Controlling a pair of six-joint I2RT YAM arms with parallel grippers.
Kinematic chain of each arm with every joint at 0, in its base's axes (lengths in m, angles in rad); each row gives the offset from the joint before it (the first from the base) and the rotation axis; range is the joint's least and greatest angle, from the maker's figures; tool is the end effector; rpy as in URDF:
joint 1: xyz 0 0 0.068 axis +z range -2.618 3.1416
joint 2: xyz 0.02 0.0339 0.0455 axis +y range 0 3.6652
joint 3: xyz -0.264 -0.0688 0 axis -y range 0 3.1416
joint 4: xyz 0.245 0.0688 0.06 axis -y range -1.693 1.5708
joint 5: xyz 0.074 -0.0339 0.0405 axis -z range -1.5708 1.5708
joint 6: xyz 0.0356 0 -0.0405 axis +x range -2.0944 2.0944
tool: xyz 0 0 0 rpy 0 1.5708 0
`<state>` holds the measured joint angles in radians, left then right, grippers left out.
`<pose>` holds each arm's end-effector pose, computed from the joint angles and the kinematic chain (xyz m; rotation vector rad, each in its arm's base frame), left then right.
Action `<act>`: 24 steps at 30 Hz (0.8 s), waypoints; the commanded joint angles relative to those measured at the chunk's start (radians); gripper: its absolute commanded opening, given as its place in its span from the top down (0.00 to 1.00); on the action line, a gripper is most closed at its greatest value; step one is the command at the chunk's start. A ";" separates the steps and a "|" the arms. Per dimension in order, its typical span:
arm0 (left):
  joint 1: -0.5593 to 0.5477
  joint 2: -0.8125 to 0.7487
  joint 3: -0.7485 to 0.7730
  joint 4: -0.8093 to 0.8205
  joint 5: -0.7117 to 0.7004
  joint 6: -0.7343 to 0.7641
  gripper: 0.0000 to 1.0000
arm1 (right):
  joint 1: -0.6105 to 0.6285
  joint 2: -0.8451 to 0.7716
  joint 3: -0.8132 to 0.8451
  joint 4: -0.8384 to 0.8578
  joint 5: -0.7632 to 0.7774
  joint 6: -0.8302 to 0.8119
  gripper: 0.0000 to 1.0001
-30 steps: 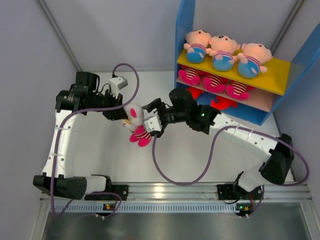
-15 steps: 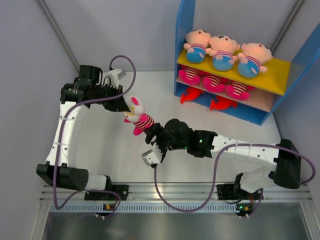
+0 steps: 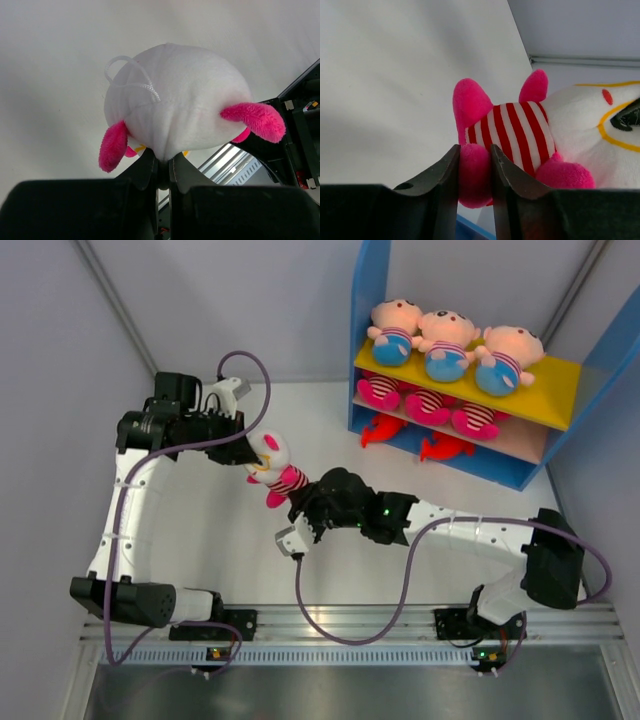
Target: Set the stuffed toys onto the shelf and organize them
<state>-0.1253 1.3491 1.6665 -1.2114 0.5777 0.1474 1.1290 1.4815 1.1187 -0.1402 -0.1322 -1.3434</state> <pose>0.2367 -0.0494 0.4236 0.5690 2.3194 -0.6965 0.1422 0.3117 0.2929 -1.9793 0.6025 0.0053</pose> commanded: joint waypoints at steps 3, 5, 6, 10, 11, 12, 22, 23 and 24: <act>0.000 -0.015 0.035 0.042 0.039 0.000 1.00 | -0.017 0.025 0.078 0.044 0.104 -0.080 0.86; 0.000 -0.018 0.033 0.042 0.036 0.006 1.00 | -0.021 0.026 0.105 0.031 0.108 -0.092 0.98; 0.000 -0.019 0.033 0.041 0.040 0.012 1.00 | -0.031 0.025 0.115 0.015 0.094 -0.089 1.00; -0.002 -0.015 0.030 0.042 0.033 0.026 1.00 | -0.038 0.007 0.188 -0.066 0.025 0.011 1.00; -0.002 -0.007 0.032 0.042 0.018 0.023 0.90 | -0.040 -0.001 0.200 -0.090 0.007 0.039 1.00; -0.002 -0.001 0.030 0.042 0.002 0.024 0.81 | -0.038 -0.004 0.213 -0.110 0.000 0.071 1.00; -0.002 0.090 0.053 0.042 -0.039 0.052 0.01 | -0.055 -0.202 0.130 -0.370 0.039 0.415 1.00; -0.002 0.097 0.050 0.042 -0.055 0.058 0.01 | -0.061 -0.216 0.130 -0.415 0.045 0.435 1.00; -0.002 0.099 0.047 0.042 -0.059 0.075 0.01 | -0.084 -0.242 0.136 -0.496 0.049 0.478 1.00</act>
<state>-0.1253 1.4437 1.6810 -1.1809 0.5446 0.1879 1.0855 1.3178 1.2507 -0.4660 -0.1024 -1.0096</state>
